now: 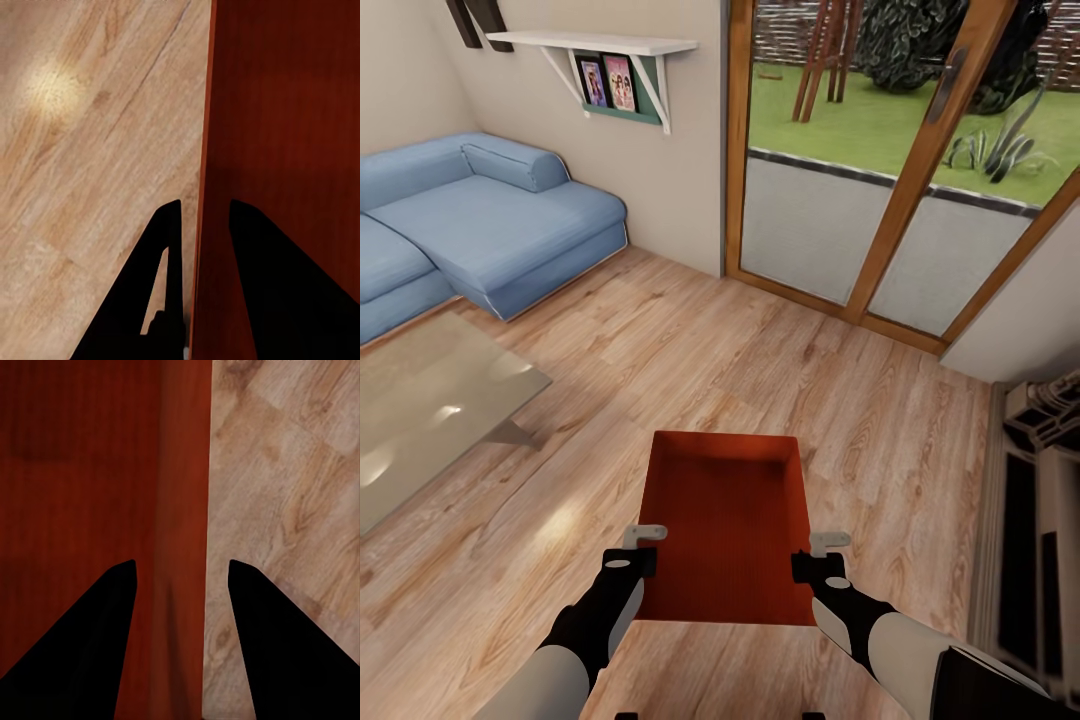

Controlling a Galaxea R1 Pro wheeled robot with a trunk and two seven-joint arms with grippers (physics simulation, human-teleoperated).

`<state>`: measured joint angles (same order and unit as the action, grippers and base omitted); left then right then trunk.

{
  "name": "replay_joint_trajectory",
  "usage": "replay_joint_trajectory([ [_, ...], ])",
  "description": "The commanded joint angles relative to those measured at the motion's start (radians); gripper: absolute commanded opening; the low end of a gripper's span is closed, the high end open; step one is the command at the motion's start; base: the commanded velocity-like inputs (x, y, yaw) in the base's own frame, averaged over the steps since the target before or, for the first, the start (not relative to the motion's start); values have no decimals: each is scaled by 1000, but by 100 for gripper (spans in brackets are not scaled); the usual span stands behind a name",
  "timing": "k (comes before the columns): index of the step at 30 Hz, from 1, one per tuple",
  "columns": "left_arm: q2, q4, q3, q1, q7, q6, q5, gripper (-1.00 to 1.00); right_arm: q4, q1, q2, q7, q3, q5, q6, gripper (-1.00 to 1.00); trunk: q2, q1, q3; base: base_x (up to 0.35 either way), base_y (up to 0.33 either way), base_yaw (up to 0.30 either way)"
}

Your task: Move the two storage containers from the living room to the garage. In the garage, place one container on the floor and stack the other container on top of it (either order is fine).

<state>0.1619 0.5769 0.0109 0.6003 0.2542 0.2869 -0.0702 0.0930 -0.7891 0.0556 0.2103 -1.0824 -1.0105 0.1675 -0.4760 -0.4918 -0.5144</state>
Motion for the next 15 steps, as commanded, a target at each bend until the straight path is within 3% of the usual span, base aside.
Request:
replay_joint_trajectory([
  [1, -1, -2, 0, 0, 7, 8, -9, -100, 4, -1, 0, 2, 18, 10, 20, -100, -1, 0, -1, 0, 0, 0],
  [15, -2, 0, 1, 0, 10, 6, -11, -100, 4, -1, -2, 1, 17, 10, 19, -100, -1, 0, -1, 0, 0, 0],
])
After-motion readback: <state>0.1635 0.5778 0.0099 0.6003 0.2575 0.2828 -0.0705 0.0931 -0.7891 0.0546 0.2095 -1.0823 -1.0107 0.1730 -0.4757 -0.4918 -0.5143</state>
